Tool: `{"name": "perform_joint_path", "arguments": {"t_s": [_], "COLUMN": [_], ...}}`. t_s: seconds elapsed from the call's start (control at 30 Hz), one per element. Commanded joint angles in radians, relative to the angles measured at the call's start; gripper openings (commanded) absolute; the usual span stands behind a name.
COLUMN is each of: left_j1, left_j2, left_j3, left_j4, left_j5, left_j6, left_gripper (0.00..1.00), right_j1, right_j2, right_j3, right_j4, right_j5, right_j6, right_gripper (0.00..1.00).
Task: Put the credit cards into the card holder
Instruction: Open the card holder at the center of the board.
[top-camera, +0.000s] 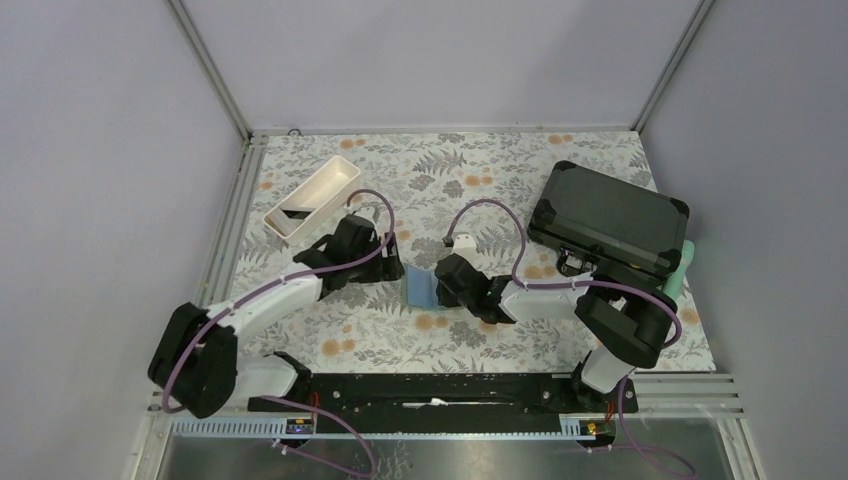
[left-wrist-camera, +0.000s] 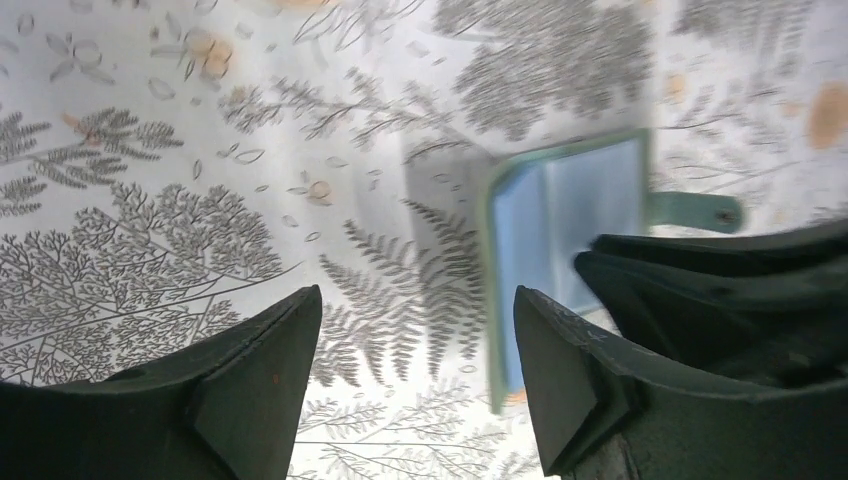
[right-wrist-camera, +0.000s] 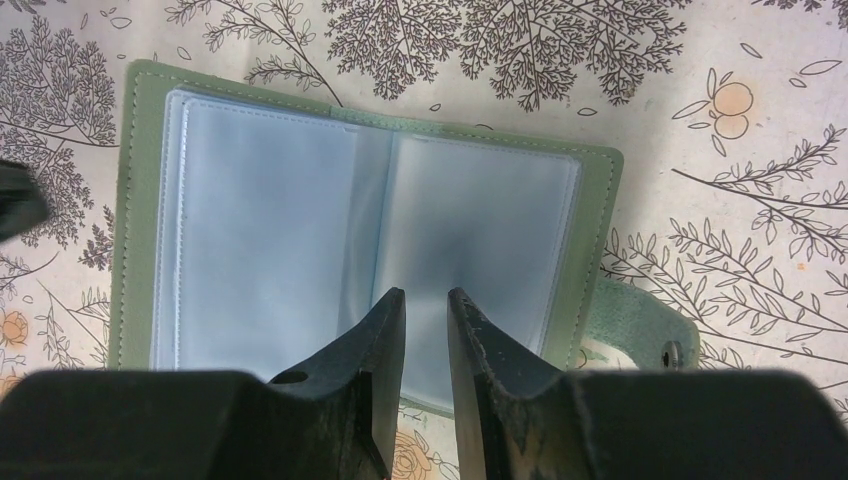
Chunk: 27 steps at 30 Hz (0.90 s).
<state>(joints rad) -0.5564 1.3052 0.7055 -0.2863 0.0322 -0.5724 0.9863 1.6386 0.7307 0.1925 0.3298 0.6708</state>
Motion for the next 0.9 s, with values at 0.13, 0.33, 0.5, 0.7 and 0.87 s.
{"name": "perform_joint_path", "arguments": {"t_s": [0.13,0.33,0.5,0.7,0.87], "left_j1": [-0.097,-0.106,-0.107,-0.108,-0.109], "left_j2": [-0.115,0.006,0.080,0.156,0.201], "left_j3": [0.060,-0.008,-0.072,-0.111,-0.118], "left_j4": [0.146,0.277,0.395,0.406,0.404], "left_j5": [0.076,0.139,0.134,0.070,0.063], "left_j6": [-0.105,-0.192,-0.246,-0.238,-0.233], "left_gripper": [0.70,0.57,0.47,0.45,0.44], "right_j1": [-0.008,-0.008,-0.008,-0.008,-0.008], "right_j2": [0.030,0.033,0.027,0.008,-0.018], "right_j3": [0.001,0.003,0.000,-0.010,-0.019], "right_j4": [-0.034,-0.034,-0.035,-0.044,-0.075], "right_j5": [-0.011,-0.015,-0.013,-0.016,0.000], "right_j6": [0.015,0.025,0.024,0.024,0.023], "right_gripper": [0.30,0.30,0.30,0.30,0.31]}}
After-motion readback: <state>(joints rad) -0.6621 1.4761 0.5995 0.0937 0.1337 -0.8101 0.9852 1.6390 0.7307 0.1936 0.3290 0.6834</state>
